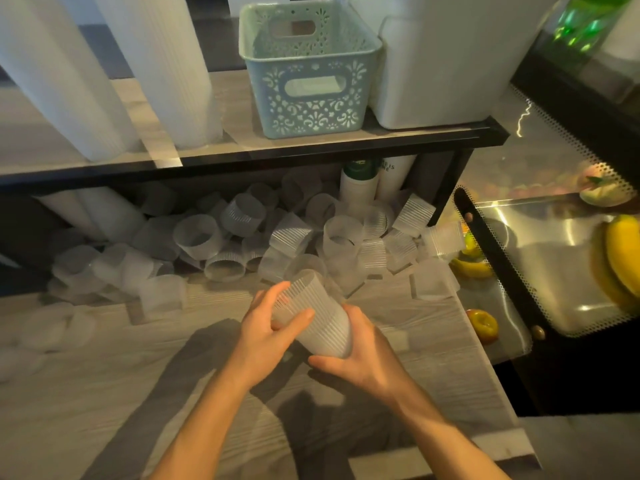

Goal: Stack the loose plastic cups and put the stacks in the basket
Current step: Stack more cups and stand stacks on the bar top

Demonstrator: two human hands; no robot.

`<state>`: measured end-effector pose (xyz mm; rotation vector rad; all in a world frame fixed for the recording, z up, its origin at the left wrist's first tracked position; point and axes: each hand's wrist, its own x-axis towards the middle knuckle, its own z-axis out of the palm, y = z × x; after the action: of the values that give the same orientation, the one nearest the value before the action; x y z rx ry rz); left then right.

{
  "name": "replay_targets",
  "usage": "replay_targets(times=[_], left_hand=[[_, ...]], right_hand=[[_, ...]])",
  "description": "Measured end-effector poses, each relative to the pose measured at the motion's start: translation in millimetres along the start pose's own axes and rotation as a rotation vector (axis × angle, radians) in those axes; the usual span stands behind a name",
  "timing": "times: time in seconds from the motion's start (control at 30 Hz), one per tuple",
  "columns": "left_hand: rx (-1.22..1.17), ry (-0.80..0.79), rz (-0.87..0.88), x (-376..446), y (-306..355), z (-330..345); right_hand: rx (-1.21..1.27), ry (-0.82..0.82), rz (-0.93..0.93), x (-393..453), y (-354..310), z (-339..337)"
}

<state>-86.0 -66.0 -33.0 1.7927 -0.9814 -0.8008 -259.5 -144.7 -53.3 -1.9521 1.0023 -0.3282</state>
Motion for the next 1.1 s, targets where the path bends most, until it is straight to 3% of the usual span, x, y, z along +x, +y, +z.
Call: replay_targets(times=[0.33,0.47,0.7,0.77,0.83,0.93,1.1], left_hand=[[0.078,0.029,0.146,-2.7,-0.2,6.8],[0.134,-0.107,0.169,-8.6,0.5,17.3],[0.194,-0.318,0.053,-26.4,0.5,40.5],[0.147,-0.267,0.037,-13.4,9.2,44.7],[0.119,-0.103,0.038,9.4,21.2,49.2],[0.313,0.121,0.121,52.7,38.6,54.2],[0.662,0.169,0.161,114.1,60.4,71.2]], right_hand=[[0.084,-0.062,0.022,-15.3,8.3,-6.6],[0.085,-0.027,0.024,-17.2,9.7,-9.6],[0.037,-0.037,0.055,-27.1,20.9,-24.0],[0.027,0.0,0.095,-27.8,23.0,-28.9],[0.015,0.06,0.13,-26.8,24.3,-34.3],[0.025,0.137,0.148,-25.1,28.1,-42.5],[0.081,0.168,0.152,-21.0,38.6,-54.3]])
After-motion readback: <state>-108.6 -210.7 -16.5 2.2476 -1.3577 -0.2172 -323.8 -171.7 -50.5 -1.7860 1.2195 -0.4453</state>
